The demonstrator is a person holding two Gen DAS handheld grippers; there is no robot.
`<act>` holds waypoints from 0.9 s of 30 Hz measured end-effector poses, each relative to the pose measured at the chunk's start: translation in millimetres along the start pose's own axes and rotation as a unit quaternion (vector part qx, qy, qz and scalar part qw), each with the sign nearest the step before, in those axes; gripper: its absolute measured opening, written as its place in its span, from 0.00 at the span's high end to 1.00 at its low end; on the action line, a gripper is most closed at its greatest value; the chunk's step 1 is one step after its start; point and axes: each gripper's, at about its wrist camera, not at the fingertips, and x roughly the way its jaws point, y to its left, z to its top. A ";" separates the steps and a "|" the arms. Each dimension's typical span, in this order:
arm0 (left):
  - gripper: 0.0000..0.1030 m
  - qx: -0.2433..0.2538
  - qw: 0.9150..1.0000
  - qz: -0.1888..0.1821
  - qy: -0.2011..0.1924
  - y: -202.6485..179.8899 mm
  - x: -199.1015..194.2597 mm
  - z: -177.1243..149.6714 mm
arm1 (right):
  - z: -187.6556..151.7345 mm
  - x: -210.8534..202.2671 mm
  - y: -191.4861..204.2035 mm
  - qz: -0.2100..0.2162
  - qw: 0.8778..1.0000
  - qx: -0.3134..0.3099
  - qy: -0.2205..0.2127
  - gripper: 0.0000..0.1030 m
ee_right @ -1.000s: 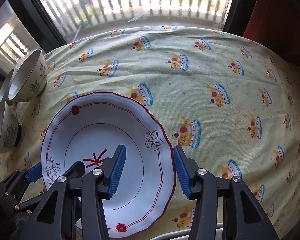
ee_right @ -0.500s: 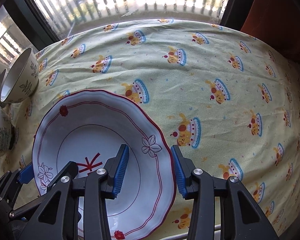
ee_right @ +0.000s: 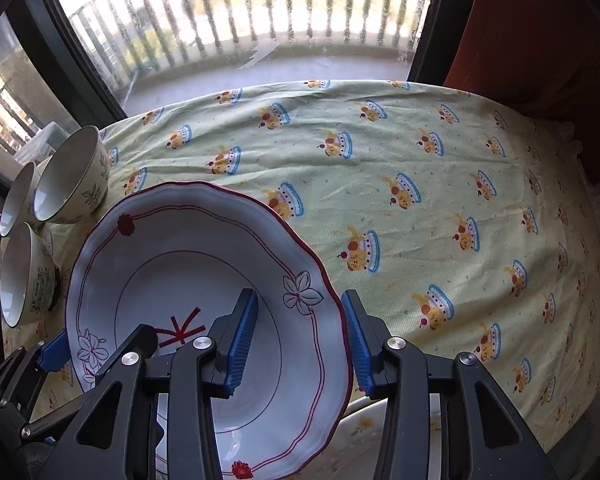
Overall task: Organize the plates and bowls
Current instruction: 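Lift the red-rimmed plate with both tools and carry it toward the plate stack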
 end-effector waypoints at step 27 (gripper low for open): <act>0.38 0.052 0.998 -0.029 -0.002 -53.8 -35.0 -67.8 | -81.3 -70.3 -50.5 -0.035 0.998 0.059 -0.017 0.55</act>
